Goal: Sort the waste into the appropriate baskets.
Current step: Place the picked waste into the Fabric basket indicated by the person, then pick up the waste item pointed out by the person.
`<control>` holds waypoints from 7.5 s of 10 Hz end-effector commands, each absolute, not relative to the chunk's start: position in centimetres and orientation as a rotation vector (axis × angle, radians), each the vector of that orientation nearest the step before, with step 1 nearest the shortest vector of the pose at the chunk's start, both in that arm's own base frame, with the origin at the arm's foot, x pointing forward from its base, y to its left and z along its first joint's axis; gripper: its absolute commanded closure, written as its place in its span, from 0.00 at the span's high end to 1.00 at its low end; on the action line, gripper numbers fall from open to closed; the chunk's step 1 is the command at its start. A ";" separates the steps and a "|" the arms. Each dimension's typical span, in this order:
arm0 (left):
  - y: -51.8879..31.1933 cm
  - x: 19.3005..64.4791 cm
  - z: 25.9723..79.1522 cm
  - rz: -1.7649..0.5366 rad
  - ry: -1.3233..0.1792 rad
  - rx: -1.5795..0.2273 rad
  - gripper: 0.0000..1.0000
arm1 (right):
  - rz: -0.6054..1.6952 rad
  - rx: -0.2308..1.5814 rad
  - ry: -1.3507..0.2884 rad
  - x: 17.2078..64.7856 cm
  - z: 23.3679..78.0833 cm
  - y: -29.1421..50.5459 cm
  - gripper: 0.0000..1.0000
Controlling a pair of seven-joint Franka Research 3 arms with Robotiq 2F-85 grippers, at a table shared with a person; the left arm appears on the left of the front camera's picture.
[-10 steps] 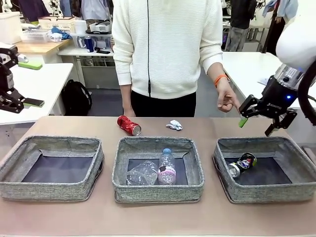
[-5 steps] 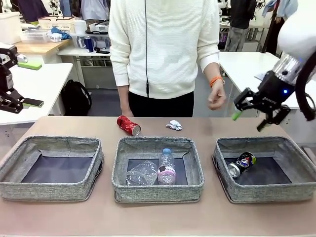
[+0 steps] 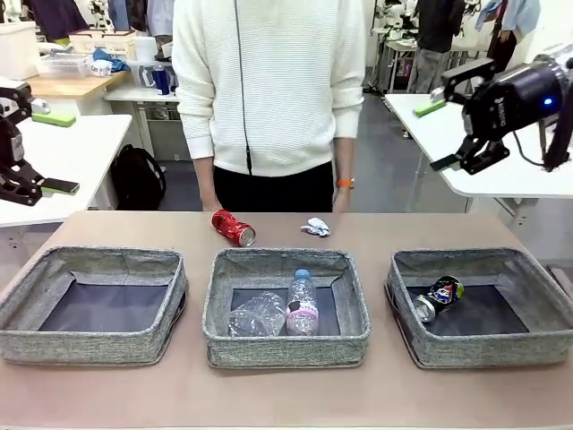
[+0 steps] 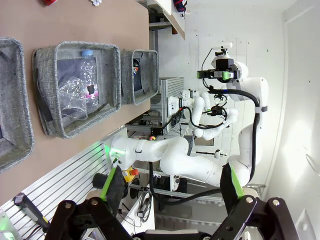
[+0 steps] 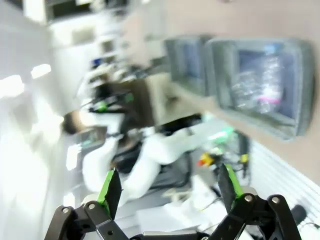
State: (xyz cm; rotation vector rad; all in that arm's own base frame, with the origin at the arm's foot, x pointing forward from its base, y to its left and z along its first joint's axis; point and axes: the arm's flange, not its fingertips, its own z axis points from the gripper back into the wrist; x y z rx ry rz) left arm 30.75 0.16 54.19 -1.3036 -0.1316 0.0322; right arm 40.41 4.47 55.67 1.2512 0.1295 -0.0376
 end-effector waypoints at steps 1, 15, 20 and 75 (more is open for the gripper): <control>0.1 30.6 54.2 0.017 -0.133 -1.300 1.00 | -0.102 1.544 0.228 40.6 51.4 1.2 1.00; 0.1 30.6 54.2 0.017 -0.133 -1.300 1.00 | -0.092 1.533 0.192 40.2 51.9 0.4 1.00; 0.1 30.6 54.2 0.017 -0.133 -1.300 1.00 | -0.092 1.533 0.192 40.2 51.9 0.4 1.00; -29.0 61.0 30.4 0.705 -0.385 -0.135 1.00 | -0.092 1.533 0.192 40.2 51.9 0.4 1.00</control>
